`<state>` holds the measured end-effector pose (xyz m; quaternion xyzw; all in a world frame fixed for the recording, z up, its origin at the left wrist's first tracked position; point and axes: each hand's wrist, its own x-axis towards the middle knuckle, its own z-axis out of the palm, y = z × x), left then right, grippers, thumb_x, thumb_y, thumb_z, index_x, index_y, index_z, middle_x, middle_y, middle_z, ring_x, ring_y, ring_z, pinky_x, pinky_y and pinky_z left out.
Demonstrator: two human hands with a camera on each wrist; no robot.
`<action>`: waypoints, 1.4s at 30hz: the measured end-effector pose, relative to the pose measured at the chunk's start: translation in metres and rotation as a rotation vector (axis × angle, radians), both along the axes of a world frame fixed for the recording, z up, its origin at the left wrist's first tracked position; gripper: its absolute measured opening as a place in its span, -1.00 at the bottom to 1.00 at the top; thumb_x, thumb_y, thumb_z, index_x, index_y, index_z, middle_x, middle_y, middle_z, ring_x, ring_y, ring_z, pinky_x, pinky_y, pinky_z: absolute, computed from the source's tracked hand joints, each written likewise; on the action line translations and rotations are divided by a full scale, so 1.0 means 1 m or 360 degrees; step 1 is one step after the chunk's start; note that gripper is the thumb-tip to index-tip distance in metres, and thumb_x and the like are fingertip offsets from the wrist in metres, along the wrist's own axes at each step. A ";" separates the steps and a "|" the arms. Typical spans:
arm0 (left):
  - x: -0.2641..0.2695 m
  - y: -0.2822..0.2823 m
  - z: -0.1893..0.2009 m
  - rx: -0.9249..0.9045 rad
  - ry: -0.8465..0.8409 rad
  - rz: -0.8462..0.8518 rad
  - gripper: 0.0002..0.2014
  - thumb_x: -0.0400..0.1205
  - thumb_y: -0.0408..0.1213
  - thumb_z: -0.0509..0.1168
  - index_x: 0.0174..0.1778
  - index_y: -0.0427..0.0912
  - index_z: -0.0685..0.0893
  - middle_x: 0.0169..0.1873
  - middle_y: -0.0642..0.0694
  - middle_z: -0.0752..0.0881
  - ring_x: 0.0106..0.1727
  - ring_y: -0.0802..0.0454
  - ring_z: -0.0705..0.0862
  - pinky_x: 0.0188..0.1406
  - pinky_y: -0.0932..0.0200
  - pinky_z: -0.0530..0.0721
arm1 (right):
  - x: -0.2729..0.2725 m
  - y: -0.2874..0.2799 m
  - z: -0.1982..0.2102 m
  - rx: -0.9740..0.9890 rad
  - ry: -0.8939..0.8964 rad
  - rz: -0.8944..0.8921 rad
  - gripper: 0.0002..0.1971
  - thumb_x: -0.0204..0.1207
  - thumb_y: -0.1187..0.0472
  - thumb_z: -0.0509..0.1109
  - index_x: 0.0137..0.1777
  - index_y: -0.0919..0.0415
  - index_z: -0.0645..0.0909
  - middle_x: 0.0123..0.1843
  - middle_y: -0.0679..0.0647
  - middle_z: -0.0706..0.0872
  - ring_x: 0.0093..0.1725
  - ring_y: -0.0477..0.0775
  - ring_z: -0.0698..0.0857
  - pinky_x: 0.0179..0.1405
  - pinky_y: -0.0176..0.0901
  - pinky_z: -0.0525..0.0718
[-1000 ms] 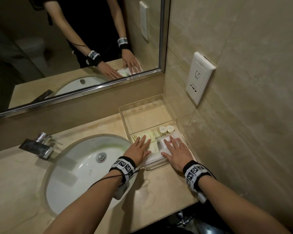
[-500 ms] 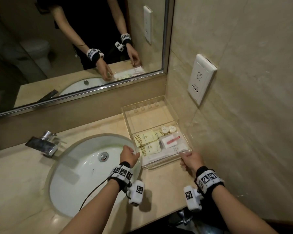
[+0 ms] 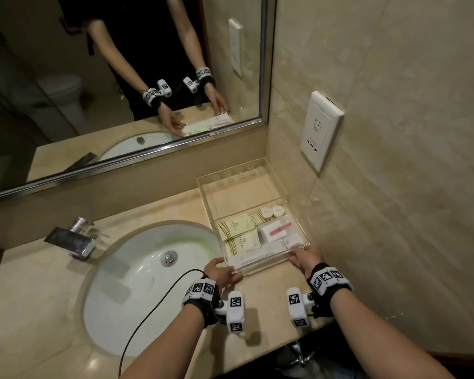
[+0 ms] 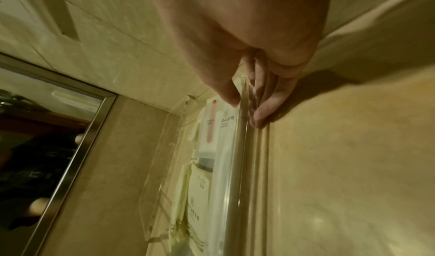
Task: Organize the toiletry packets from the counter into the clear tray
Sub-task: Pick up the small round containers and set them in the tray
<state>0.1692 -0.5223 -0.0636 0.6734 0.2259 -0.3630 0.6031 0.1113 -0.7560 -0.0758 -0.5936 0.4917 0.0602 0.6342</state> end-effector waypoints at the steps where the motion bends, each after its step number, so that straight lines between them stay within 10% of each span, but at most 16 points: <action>1: -0.001 -0.001 -0.001 -0.0019 0.0002 0.0053 -0.57 0.59 -0.63 0.24 0.39 -0.36 0.45 -0.12 -0.31 0.68 -0.31 -0.12 0.76 -0.27 0.09 0.82 | 0.000 0.000 0.000 -0.0013 0.0015 -0.0001 -0.82 0.49 0.39 0.38 -0.34 0.23 0.59 -0.23 0.20 0.72 -0.10 0.22 0.72 0.16 0.16 0.71; 5: -0.006 -0.001 0.000 -0.0103 0.0053 0.0332 -0.67 0.60 -0.68 0.20 0.22 -0.30 0.56 -0.38 -0.41 0.73 -0.40 -0.25 0.74 -0.39 0.05 0.82 | 0.001 -0.003 -0.016 -0.0100 0.0030 -0.0157 -0.89 0.31 0.34 0.43 -0.41 0.28 0.69 -0.43 0.16 0.80 -0.25 0.26 0.80 -0.02 0.23 0.77; 9: -0.007 0.001 0.008 -0.0205 0.0083 0.0376 -0.63 0.61 -0.68 0.19 0.33 -0.36 0.52 -0.18 -0.55 0.70 -0.30 -0.30 0.73 -0.48 0.07 0.81 | 0.004 0.011 0.008 -0.0110 -0.0001 -0.0280 -0.84 0.41 0.37 0.39 -0.39 0.24 0.61 -0.50 0.11 0.71 -0.50 0.05 0.67 -0.27 -0.06 0.70; 16: 0.000 0.002 0.010 -0.0209 0.0033 0.0380 -0.59 0.62 -0.65 0.20 0.40 -0.36 0.53 -0.18 -0.45 0.75 -0.33 -0.19 0.76 -0.26 -0.01 0.83 | 0.010 0.012 0.005 -0.0048 -0.0075 -0.0435 -0.86 0.50 0.38 0.41 0.04 0.31 0.58 -0.28 0.12 0.73 -0.37 -0.03 0.71 -0.29 -0.19 0.73; 26: 0.025 -0.006 0.022 -0.0258 0.0003 0.0539 -0.64 0.66 -0.59 0.20 0.39 -0.37 0.48 -0.25 -0.43 0.71 -0.41 -0.15 0.78 -0.50 0.14 0.80 | 0.043 0.008 0.006 0.0056 -0.0109 -0.0303 -0.93 0.51 0.29 0.44 -0.17 0.28 0.64 -0.33 0.11 0.73 -0.42 0.03 0.68 -0.46 -0.24 0.66; 33: 0.040 -0.018 0.031 -0.0452 0.0044 0.0790 -0.66 0.69 -0.50 0.20 0.40 -0.38 0.42 0.13 -0.48 0.66 -0.05 -0.18 0.78 -0.42 0.23 0.80 | 0.068 0.015 0.036 0.0303 -0.0225 -0.0271 -0.65 0.51 0.32 0.49 0.27 0.31 0.56 -0.17 0.14 0.73 -0.01 0.14 0.78 0.26 0.07 0.71; 38: 0.043 -0.017 0.034 -0.0406 0.0223 0.0708 -0.85 0.70 -0.41 0.18 0.10 -0.44 0.50 -0.07 -0.36 0.68 -0.34 -0.11 0.68 -0.29 0.15 0.70 | 0.074 0.016 0.032 0.0385 -0.0269 -0.0454 -0.52 0.51 0.36 0.49 0.40 0.50 0.51 0.12 0.28 0.75 0.10 0.14 0.76 0.28 -0.10 0.68; 42: 0.044 -0.016 0.035 -0.0517 0.0344 0.0779 -0.69 0.69 -0.41 0.18 0.32 -0.48 0.44 0.02 -0.44 0.68 0.00 -0.24 0.78 -0.25 0.06 0.82 | 0.071 0.016 0.025 0.0506 -0.0233 -0.0553 -0.69 0.52 0.33 0.48 0.22 0.45 0.61 0.20 0.26 0.73 0.18 0.09 0.74 0.31 -0.14 0.66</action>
